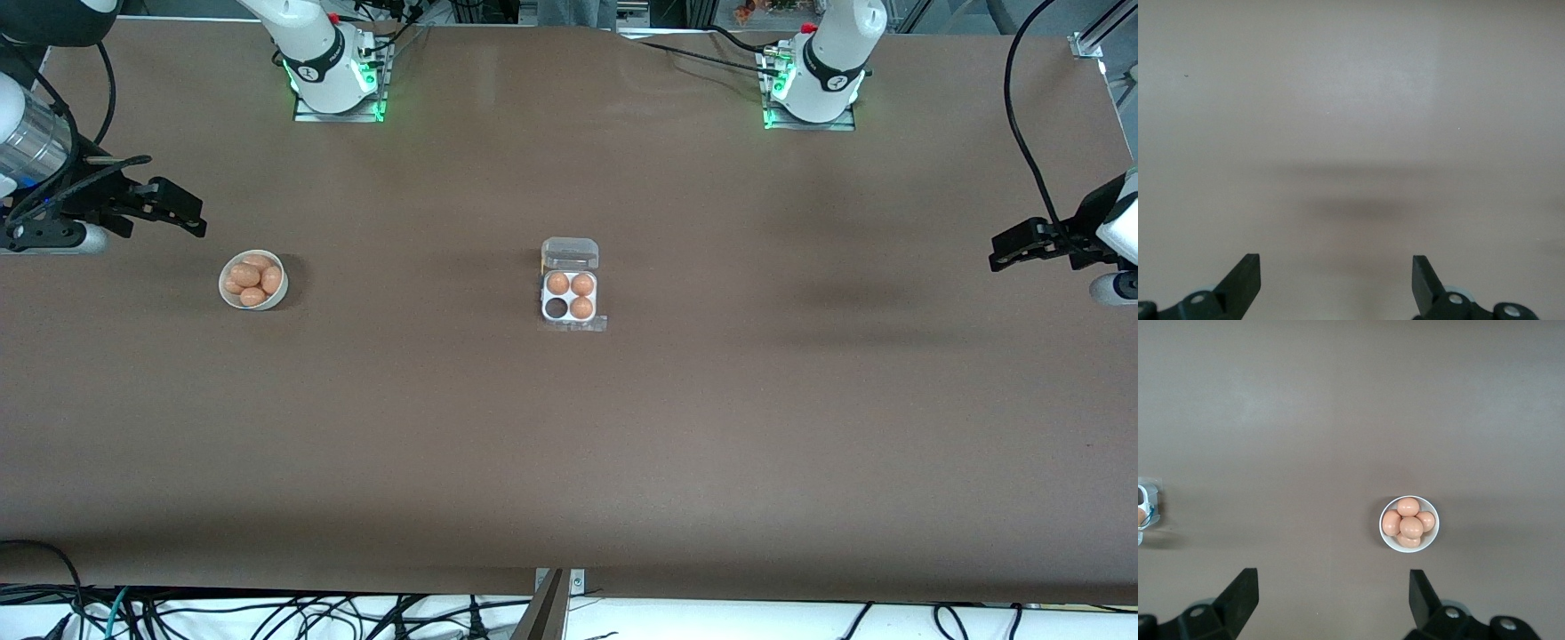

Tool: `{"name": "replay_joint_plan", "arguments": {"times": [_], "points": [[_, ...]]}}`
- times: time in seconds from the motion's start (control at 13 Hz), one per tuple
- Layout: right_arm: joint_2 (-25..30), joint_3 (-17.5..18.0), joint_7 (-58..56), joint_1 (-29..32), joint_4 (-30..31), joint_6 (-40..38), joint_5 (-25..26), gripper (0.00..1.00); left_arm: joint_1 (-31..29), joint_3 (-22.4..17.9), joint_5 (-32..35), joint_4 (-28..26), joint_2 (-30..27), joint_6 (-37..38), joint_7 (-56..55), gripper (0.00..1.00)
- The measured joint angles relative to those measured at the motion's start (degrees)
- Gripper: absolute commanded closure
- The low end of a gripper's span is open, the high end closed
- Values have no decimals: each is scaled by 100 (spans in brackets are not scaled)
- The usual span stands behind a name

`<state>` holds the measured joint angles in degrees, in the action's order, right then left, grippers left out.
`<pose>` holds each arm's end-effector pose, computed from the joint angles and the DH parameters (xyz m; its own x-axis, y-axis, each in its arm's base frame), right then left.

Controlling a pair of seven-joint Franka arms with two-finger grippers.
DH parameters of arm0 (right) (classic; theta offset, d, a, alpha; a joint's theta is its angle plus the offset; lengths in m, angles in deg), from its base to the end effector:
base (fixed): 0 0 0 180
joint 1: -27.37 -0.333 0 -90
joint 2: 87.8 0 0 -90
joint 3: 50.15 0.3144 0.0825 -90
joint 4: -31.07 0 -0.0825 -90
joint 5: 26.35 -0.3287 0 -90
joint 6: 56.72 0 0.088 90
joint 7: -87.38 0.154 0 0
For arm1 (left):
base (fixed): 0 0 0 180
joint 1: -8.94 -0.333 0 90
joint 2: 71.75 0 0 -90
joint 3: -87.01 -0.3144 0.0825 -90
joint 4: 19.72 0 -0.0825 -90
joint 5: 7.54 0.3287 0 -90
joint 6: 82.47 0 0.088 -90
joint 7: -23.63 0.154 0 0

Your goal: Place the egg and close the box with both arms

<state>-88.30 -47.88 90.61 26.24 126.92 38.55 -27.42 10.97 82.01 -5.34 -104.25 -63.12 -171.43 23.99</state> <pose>0.5051 0.0327 0.5367 0.9998 0.0013 -0.0199 0.0009 -0.9998 -0.0178 0.5370 0.0307 0.5362 0.9963 0.0461 -0.0730 0.0424 -0.9978 -0.0509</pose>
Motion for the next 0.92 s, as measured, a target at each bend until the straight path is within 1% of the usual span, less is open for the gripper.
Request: {"name": "replay_joint_plan", "arguments": {"times": [0.92], "points": [[0, 0, -2, 0, 0, -2, 0, 0, -145, -3, 0, 33, -9, 0, 0, 0]]}}
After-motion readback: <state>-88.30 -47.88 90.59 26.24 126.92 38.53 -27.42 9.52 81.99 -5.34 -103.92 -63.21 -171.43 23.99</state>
